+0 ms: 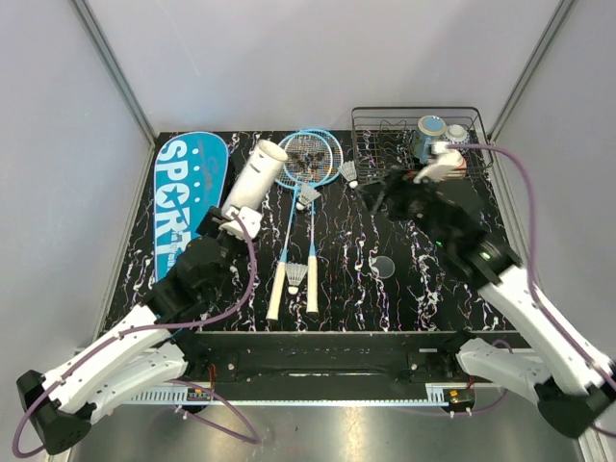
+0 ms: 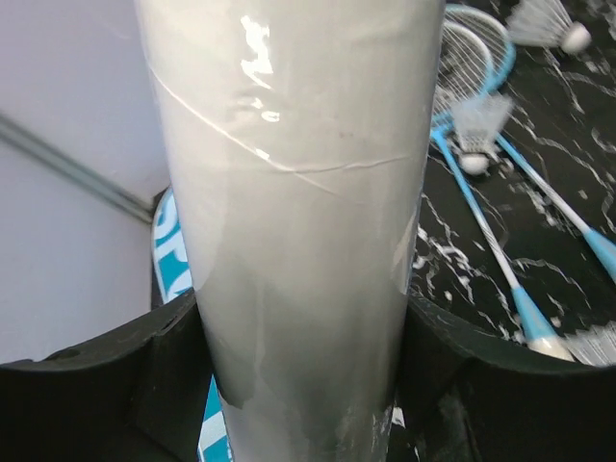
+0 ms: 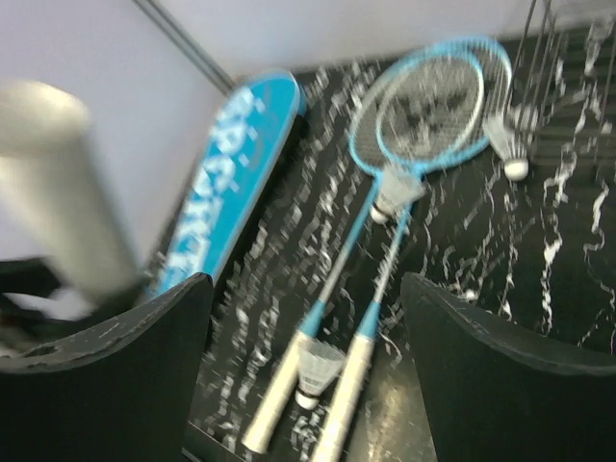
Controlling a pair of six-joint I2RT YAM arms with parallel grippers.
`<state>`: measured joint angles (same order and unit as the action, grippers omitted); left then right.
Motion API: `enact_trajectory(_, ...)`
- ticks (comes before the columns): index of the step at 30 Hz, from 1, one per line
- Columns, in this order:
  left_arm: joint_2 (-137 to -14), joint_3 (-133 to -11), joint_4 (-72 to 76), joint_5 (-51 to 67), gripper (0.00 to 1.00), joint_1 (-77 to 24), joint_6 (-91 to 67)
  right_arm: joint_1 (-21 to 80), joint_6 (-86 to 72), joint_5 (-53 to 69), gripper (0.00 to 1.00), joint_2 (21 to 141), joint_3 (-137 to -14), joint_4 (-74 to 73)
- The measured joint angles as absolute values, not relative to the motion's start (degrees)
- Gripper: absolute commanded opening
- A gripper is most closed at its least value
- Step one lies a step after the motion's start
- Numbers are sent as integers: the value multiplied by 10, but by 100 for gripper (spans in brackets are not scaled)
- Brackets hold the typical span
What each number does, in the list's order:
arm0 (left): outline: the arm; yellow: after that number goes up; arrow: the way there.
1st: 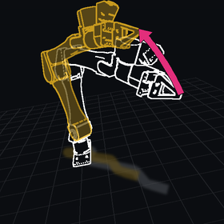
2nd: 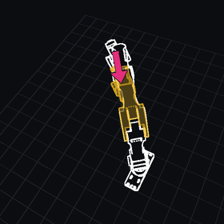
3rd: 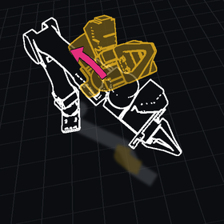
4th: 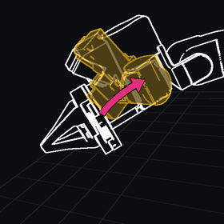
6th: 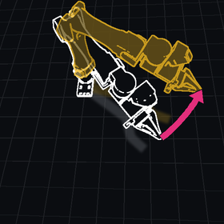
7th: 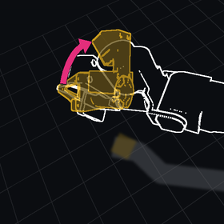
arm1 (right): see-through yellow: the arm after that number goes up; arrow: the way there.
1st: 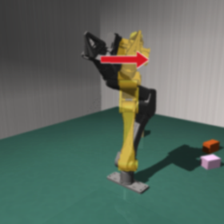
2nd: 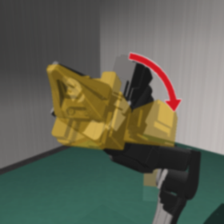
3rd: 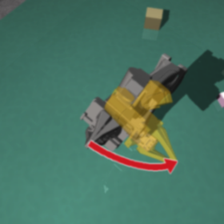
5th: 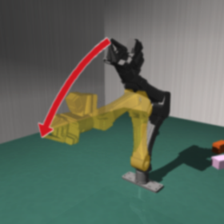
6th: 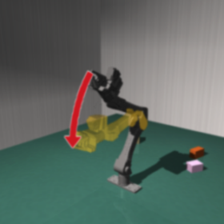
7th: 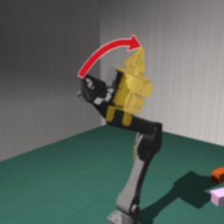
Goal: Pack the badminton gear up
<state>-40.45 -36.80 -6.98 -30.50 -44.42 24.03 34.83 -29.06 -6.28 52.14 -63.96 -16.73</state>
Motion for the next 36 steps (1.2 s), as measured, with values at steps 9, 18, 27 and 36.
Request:
enact_trajectory(9,-305,-348,-6,-351,17,-442,246,349,-184,201,70,898,-696,-175)
enact_trajectory(18,-331,-342,-1,-350,17,-441,247,365,-99,387,68,1136,-832,-211)
enact_trajectory(27,-342,-340,-3,-346,17,-441,251,418,-60,467,57,1173,-842,-230)
enact_trajectory(36,-343,-340,-3,-338,17,-441,250,442,-58,467,33,1185,-836,-234)
